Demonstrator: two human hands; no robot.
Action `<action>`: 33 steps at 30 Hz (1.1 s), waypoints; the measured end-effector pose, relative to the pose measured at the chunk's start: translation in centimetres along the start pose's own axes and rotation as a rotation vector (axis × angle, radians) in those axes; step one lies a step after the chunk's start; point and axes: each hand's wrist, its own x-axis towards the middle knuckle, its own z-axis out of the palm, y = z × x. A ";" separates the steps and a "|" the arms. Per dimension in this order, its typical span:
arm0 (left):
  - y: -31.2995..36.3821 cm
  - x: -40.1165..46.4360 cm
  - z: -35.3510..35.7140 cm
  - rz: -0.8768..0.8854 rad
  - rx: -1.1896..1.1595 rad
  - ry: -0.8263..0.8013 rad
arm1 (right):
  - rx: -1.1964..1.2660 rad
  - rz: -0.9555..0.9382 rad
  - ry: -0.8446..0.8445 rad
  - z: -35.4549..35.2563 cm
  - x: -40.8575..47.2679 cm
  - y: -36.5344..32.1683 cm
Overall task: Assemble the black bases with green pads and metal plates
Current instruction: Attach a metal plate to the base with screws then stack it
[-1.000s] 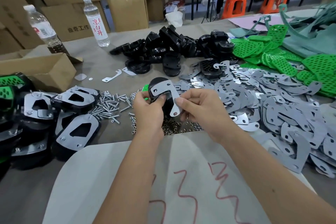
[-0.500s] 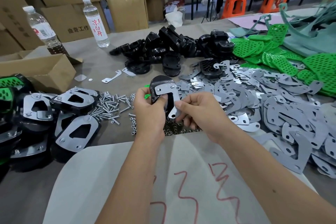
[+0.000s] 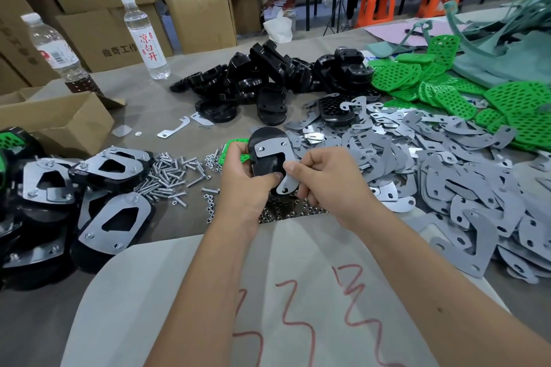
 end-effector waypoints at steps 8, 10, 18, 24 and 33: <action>0.3 -0.5 0.3 0.068 0.115 0.010 | 0.102 -0.020 0.034 0.0 0.0 0.1; 0.4 -0.6 0.1 0.073 0.157 -0.013 | 0.102 -0.028 0.054 -0.1 0.1 0.1; 0.2 -0.2 -0.6 0.086 0.188 -0.063 | 0.070 -0.048 0.081 -0.1 0.0 0.2; 0.0 -0.2 -0.9 0.085 0.220 -0.090 | 0.058 -0.015 0.088 0.1 -0.1 0.0; 0.2 -0.5 -0.6 0.134 0.158 -0.098 | -0.276 -0.117 0.246 -0.2 -0.4 -0.8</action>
